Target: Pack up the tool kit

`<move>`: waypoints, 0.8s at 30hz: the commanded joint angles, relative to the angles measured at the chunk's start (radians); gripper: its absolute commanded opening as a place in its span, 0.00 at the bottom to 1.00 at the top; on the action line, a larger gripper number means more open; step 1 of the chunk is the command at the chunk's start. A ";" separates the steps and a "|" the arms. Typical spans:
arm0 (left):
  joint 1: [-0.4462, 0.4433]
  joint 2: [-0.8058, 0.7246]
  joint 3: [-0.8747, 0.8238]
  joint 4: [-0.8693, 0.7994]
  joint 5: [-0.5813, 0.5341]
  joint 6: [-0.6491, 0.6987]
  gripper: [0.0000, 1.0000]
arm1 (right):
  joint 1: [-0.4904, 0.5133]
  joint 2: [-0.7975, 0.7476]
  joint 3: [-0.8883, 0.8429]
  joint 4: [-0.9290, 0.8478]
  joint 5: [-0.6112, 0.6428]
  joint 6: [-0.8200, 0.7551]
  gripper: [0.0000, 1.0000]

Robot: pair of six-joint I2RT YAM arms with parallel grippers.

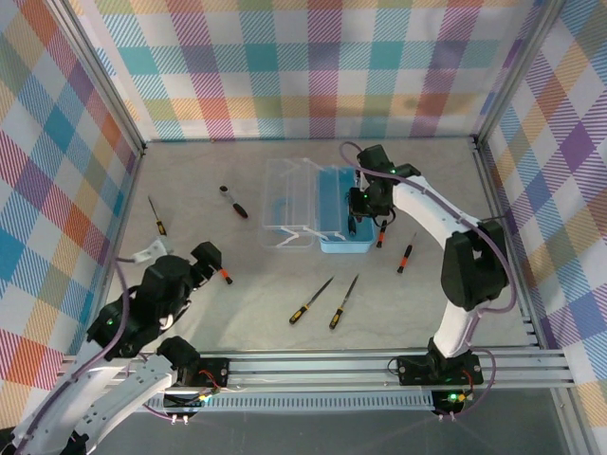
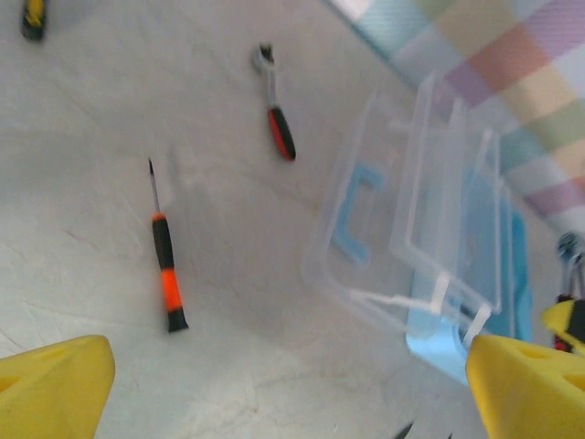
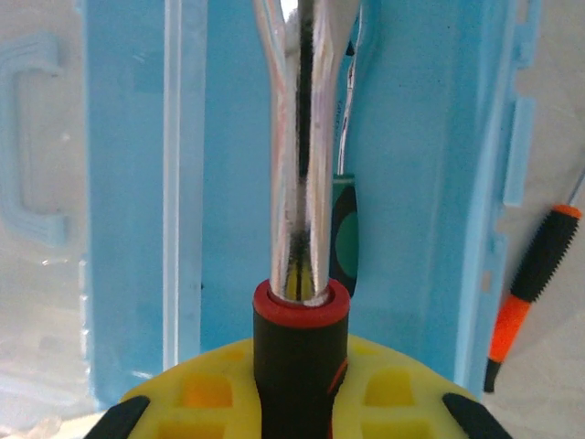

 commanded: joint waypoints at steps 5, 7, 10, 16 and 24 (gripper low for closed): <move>-0.008 -0.047 0.002 -0.101 -0.078 -0.035 0.97 | -0.011 0.091 0.083 -0.015 -0.011 -0.026 0.06; -0.008 -0.047 0.000 -0.105 -0.074 -0.037 0.97 | -0.012 0.110 0.091 -0.020 -0.019 -0.021 0.07; -0.007 -0.046 0.007 -0.104 -0.077 -0.037 0.97 | -0.026 0.136 0.089 -0.016 -0.057 0.007 0.08; -0.008 -0.035 0.023 -0.090 -0.053 -0.027 0.97 | -0.043 0.189 0.107 -0.012 -0.087 0.018 0.08; -0.008 -0.043 0.025 -0.107 -0.032 -0.043 0.97 | -0.059 0.270 0.177 -0.066 -0.088 0.016 0.11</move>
